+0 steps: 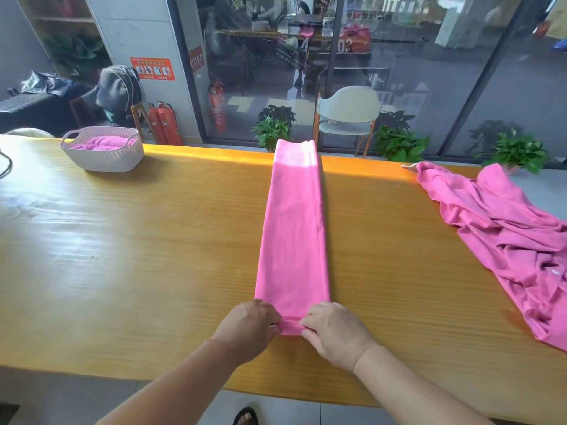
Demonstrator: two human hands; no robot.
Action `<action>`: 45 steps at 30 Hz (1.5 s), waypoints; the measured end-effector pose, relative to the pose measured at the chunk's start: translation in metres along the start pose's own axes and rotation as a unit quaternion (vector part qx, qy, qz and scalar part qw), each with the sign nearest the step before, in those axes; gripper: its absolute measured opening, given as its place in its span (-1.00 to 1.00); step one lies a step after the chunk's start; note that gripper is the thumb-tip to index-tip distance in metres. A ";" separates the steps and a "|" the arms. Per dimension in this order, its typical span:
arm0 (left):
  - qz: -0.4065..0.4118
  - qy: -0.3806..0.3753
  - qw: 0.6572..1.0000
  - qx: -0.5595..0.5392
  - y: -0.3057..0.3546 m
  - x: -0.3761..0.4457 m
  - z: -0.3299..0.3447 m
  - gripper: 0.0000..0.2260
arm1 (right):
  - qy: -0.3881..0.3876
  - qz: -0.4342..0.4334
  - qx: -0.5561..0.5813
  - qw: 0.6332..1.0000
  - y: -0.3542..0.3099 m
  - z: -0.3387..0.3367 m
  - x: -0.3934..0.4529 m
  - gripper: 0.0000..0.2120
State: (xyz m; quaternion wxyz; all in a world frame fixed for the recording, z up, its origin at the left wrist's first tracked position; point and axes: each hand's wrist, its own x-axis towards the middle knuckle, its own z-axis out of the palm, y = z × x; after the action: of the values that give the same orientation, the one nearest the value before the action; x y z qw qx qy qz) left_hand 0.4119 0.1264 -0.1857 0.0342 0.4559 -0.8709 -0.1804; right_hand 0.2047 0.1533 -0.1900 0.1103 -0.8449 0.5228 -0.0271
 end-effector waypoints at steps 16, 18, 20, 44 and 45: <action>-0.217 -0.023 0.952 -0.212 -0.018 0.039 -0.012 -0.84 | -0.055 0.172 0.153 0.971 0.013 -0.015 0.035 -0.85; -0.236 0.051 0.947 -0.210 -0.018 0.040 -0.013 -0.89 | -0.053 0.172 0.149 0.972 0.013 -0.015 0.036 -0.83; -0.227 0.131 0.953 -0.153 -0.015 0.040 -0.017 -0.83 | -0.060 0.172 0.144 0.973 0.013 -0.016 0.038 -0.80; 0.014 -0.032 0.999 0.017 -0.024 0.024 -0.003 -0.64 | -0.015 0.008 -0.034 0.999 0.015 -0.012 0.019 -0.71; 0.021 -0.031 0.999 0.029 -0.025 0.022 -0.003 -0.53 | -0.009 0.004 -0.036 0.999 0.015 -0.014 0.020 -0.74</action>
State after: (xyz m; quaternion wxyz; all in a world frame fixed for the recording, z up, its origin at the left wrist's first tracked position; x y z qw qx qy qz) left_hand 0.4193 0.0954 -0.1934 -0.0019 0.4322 -0.8860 -0.1680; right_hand 0.1984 0.1271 -0.1811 0.0852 -0.8461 0.5261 -0.0001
